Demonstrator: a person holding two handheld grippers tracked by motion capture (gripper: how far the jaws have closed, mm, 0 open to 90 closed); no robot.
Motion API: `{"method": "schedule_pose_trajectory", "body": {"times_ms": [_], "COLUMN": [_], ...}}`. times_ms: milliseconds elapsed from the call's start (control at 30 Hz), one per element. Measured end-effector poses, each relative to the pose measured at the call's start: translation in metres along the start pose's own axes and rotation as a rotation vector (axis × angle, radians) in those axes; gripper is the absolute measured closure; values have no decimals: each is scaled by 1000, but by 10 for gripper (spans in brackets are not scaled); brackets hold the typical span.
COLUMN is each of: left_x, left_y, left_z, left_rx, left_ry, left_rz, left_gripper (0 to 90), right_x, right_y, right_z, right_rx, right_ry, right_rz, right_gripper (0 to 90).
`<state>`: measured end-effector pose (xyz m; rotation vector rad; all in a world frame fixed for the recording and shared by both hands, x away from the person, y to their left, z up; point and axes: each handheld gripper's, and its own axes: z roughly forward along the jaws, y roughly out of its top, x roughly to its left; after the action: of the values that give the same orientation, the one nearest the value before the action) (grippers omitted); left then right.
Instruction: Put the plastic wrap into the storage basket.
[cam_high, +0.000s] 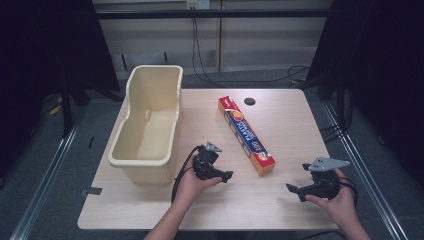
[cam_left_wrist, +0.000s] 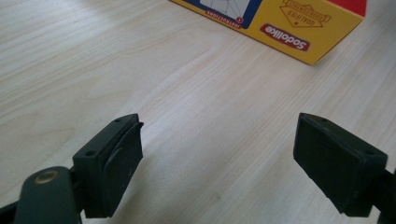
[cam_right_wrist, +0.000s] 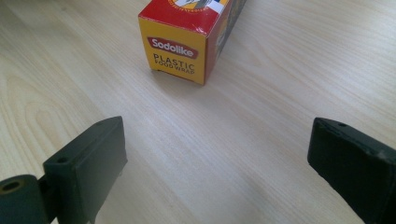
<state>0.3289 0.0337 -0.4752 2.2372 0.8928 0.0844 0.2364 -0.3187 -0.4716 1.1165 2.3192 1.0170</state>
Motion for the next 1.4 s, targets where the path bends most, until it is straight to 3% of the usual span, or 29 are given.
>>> {"method": "schedule_pose_trajectory", "body": {"times_ms": [233, 300, 433, 467, 533, 600, 700, 767, 800, 933, 1067, 1267, 1400], "left_x": [1, 2, 2, 2, 1, -3, -7, -11, -16, -22, -26, -32, -34], "left_y": [4, 6, 16, 24, 29, 40, 50, 60, 69, 84, 92, 106, 111], "left_z": [0, 0, -1, -2, -1, 1, 3, 6, 10, 18, 24, 38, 45], "left_rx": [-17, -17, -41, -34, -36, -26, -23, -6, 10, 12, 22, 43, 44], "left_ry": [-15, -39, -45, -53, -61, -68, -72, -68, -72, -92, -78, -79, -86], "left_rz": [-27, -40, -49, -27, -27, -29, -3, 24, 14, 12, 36, 67, 59], "left_gripper": [158, 165, 260, 332, 455, 523, 634, 659, 709, 774, 857, 899, 900], "right_x": [0, -1, -1, -1, -2, -2, -2, -2, -2, -2, -2, -4, -5], "right_y": [2, 2, 1, 2, 1, 1, 0, 0, 0, 0, 0, -1, 0], "right_z": [1, 1, 1, 1, 0, 0, 1, 0, 0, -1, -1, -3, -3], "right_rx": [-6, -10, -7, -7, -9, -11, -7, -8, -17, -19, -19, -30, -32], "right_ry": [6, 14, 14, 13, 14, 15, 17, 16, 23, 18, 18, 17, 20], "right_rz": [5, 7, 9, 10, 18, 22, 20, 18, 18, 20, 15, 24, 25], "right_gripper": [44, 44, 44, 44, 44, 44, 44, 44, 43, 39, 38, 32, 30]}}
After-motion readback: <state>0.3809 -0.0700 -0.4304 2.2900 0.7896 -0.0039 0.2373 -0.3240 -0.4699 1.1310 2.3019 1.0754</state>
